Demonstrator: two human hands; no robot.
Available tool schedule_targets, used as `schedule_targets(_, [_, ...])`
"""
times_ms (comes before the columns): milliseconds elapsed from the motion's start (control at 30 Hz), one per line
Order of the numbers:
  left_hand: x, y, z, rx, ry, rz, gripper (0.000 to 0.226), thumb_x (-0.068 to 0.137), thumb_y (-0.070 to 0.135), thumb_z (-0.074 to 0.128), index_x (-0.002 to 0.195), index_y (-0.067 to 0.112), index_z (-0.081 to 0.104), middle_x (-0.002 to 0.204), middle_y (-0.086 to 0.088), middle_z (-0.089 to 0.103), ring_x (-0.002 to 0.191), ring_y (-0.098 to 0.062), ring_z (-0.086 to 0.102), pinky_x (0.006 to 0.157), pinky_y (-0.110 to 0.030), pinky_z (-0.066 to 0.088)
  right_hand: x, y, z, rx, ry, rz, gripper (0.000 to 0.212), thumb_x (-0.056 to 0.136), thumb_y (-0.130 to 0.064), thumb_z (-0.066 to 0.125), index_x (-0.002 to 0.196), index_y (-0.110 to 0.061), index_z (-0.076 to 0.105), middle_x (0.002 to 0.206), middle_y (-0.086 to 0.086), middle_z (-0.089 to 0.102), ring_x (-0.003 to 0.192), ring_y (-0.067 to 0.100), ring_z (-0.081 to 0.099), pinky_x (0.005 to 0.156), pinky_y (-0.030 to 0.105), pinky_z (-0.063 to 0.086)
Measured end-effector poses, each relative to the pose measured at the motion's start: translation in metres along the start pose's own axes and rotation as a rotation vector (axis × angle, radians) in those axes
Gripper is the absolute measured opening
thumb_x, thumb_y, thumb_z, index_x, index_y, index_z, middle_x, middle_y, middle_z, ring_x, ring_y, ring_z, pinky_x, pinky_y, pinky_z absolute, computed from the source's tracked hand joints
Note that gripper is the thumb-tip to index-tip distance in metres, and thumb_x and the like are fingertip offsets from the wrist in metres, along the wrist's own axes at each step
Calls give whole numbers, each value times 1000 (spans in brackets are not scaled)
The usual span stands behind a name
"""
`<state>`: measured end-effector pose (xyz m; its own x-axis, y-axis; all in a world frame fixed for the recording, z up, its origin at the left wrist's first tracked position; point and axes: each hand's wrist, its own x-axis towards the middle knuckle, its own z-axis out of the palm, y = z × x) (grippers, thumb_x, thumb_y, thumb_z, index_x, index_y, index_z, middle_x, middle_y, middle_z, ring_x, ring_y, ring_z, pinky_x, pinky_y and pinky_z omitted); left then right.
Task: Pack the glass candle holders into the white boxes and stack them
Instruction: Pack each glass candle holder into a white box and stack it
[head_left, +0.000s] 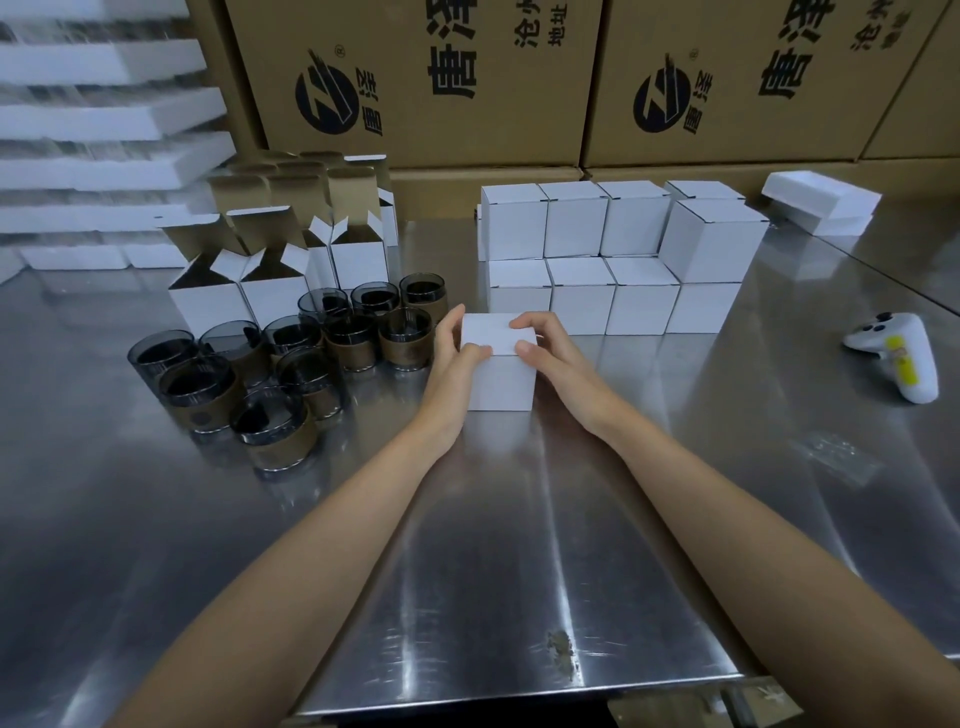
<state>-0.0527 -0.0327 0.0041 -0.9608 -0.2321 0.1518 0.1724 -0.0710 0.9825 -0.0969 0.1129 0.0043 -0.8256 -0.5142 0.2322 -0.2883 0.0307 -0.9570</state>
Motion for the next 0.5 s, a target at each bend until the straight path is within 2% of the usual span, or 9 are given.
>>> schedule_targets(67, [4,-2,-2,-91,25,-22,51,92,25,51,141,20,38,136,3,47,124,-15,49,104,-29,42,-3,1,-2,-78,30,-22,22,91,-49,49,111,-39,52,115,-22,54,109,0,51,92,17,39])
schedule_targets(133, [6,-2,-3,-122,9,-38,46,95,31,50,138,21,39,142,-3,46,131,-20,45,112,-39,36,-4,-1,-1,-112,83,-58,20,92,-49,48,110,-41,53,109,-32,54,105,-5,51,87,11,38])
schedule_targets(233, [2,-3,-3,-52,-49,0,65,84,34,61,142,21,35,140,0,47,128,-10,48,106,-28,41,-2,-1,0,-79,195,-102,16,98,-40,44,108,-34,54,107,-33,56,98,-8,53,81,9,39])
schedule_targets(333, [3,-9,-3,14,-45,62,69,91,21,67,147,23,28,134,3,51,112,12,53,89,-9,44,-3,-2,1,-172,289,-126,20,105,-30,39,113,-24,56,123,-17,57,109,5,54,87,15,40])
schedule_targets(433, [4,-8,-4,8,36,106,63,90,18,67,143,26,33,128,6,54,106,14,56,84,-6,43,-6,-5,11,-333,333,-193,28,105,-21,40,129,-11,50,137,0,51,124,15,50,101,19,39])
schedule_targets(500, [4,-5,-4,-26,101,121,62,89,20,68,142,23,34,128,6,55,104,15,57,85,-9,45,-7,-6,23,-480,285,-240,47,99,-20,52,142,-10,36,150,6,34,137,17,37,110,25,34])
